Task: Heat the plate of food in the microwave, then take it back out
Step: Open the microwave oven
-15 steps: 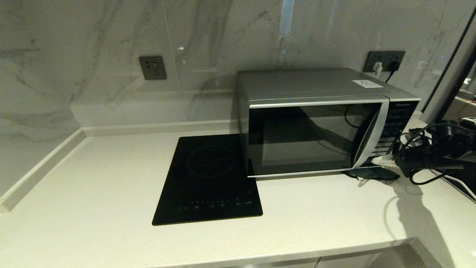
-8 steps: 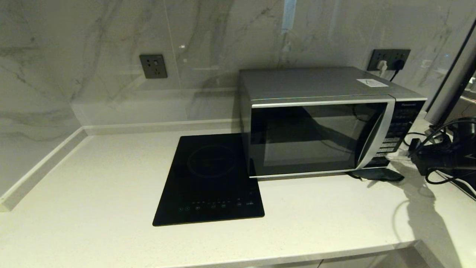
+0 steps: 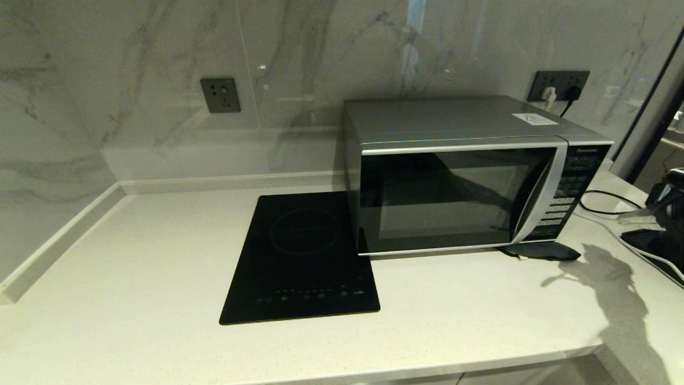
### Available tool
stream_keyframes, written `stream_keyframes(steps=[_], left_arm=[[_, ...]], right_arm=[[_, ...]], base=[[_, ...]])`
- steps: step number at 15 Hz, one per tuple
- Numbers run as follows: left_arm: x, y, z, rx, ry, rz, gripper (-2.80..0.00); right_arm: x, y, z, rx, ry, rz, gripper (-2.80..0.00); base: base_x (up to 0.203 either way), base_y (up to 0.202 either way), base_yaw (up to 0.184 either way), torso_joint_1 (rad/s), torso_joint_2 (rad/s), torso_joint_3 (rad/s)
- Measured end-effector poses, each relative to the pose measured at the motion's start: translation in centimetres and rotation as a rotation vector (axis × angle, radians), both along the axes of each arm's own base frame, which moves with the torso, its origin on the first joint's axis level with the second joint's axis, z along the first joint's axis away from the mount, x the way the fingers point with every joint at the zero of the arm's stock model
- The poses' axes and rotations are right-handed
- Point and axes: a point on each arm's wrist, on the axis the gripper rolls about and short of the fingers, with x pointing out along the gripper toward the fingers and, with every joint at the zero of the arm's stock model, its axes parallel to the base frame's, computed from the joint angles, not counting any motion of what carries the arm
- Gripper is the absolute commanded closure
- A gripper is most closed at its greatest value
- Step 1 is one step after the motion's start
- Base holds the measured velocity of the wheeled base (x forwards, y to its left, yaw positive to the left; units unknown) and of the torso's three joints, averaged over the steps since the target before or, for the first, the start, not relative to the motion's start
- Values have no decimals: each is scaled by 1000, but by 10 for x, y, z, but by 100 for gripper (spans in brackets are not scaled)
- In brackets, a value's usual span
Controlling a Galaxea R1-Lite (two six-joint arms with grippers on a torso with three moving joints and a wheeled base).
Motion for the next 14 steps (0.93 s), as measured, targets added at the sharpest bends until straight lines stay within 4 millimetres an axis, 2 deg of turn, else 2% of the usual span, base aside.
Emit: stream_keyframes(steps=[2,4,6,8,11,14], left_arm=[[0,0,0,0,0,0,0],[0,0,0,0,0,0,0],[0,0,0,0,0,0,0],[0,0,0,0,0,0,0],[0,0,0,0,0,0,0],[0,0,0,0,0,0,0]], right_arm=[[-26,33,31,-94,62,-52,0],[-55,76,56,-211,97,-70,0],[-95,112,80,-329,57,-86,0],[-143,135,95,-406,-19,-87,0],[-225,155,92,-511,-137,-38,0],[-298,163,66,-622,-241,15,0]], base=[[0,0,0,0,0,0],[0,0,0,0,0,0],[0,0,0,0,0,0],[0,0,0,0,0,0],[0,0,0,0,0,0],[0,0,0,0,0,0]])
